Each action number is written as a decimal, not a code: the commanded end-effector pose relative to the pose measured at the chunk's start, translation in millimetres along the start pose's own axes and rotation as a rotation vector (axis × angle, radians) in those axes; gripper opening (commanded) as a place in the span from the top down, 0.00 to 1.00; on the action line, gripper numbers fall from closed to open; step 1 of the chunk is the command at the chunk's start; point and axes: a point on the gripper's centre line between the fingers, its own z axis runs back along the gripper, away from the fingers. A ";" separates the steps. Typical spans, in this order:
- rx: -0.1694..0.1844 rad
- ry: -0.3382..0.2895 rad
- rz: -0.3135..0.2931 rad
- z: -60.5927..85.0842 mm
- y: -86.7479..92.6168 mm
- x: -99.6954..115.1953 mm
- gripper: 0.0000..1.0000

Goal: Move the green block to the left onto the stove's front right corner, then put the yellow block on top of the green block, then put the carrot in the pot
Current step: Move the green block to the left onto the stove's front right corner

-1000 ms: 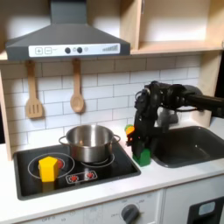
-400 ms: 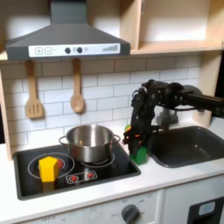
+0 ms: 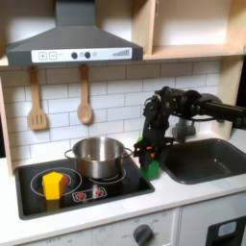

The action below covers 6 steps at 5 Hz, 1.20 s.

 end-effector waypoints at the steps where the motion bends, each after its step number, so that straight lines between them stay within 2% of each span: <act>1: 0.024 -0.001 -0.001 -2.5 14.4 -1.3 1.00; 5: 0.045 0.030 0.022 -9.3 20.4 -14.7 1.00; 6: 0.047 0.030 0.041 -6.8 21.4 -16.9 0.60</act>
